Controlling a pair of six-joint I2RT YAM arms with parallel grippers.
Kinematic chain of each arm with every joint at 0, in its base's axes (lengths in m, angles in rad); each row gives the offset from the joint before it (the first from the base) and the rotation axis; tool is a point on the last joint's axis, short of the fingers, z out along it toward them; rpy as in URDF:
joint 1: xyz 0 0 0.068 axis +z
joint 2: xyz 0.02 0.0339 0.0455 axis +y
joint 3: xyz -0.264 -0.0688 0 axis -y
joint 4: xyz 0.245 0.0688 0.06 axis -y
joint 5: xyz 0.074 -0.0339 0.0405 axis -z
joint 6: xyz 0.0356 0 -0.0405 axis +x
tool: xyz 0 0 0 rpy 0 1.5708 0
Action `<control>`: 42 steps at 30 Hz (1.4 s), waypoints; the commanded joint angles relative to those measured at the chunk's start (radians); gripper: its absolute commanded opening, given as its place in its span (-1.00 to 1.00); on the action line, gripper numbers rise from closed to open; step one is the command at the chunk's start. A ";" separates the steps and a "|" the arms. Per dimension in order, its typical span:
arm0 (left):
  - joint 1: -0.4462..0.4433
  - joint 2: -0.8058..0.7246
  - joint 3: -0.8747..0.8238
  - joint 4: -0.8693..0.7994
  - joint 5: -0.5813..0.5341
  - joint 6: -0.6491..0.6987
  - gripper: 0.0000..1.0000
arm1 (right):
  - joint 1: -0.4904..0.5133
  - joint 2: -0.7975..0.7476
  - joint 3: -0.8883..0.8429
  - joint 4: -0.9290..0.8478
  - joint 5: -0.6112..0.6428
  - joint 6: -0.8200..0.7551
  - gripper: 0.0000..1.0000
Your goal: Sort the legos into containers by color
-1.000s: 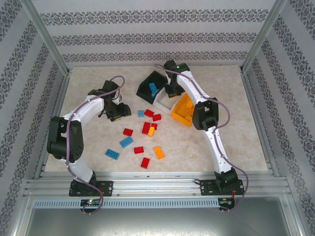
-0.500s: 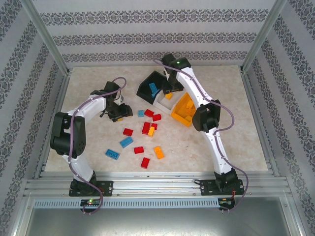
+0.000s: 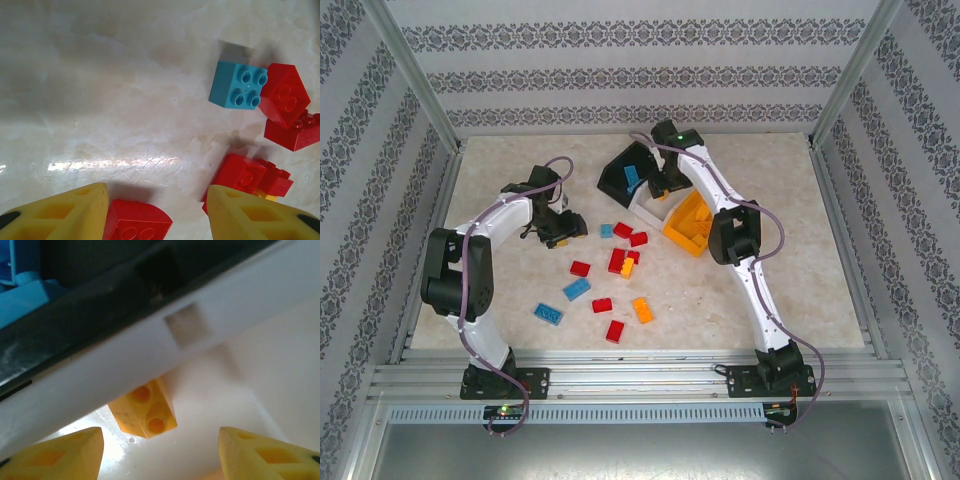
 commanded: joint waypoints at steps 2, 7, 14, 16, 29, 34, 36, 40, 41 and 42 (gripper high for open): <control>0.016 0.020 0.008 -0.030 0.028 0.005 0.09 | 0.007 0.028 -0.029 0.102 0.002 -0.132 0.34; 0.023 0.017 0.003 -0.047 0.024 0.010 0.09 | -0.009 0.055 -0.015 0.101 -0.108 -0.123 0.17; 0.028 -0.004 -0.025 -0.055 0.018 0.008 0.09 | 0.006 0.073 -0.010 0.167 -0.131 -0.149 -0.16; 0.028 -0.011 -0.030 -0.059 0.014 0.006 0.10 | 0.006 0.074 -0.007 0.176 -0.136 -0.137 -0.19; 0.030 -0.053 -0.048 -0.041 -0.006 -0.010 0.10 | 0.005 -0.155 -0.227 0.312 -0.087 -0.041 -0.39; 0.028 -0.063 -0.048 -0.024 -0.006 -0.017 0.11 | -0.005 -0.225 -0.249 0.303 -0.111 -0.023 -0.40; 0.027 -0.067 -0.044 -0.019 -0.005 -0.017 0.11 | -0.004 -0.247 -0.254 0.302 -0.119 -0.023 -0.40; 0.008 -0.071 -0.021 -0.022 -0.018 -0.006 0.11 | -0.006 -0.305 -0.253 0.255 -0.115 0.000 -0.40; -0.002 -0.071 -0.010 -0.029 -0.024 0.004 0.11 | -0.006 -0.323 -0.258 0.233 -0.098 0.007 -0.41; -0.012 -0.070 0.000 -0.034 -0.028 0.012 0.11 | -0.005 -0.344 -0.268 0.202 -0.075 0.017 -0.41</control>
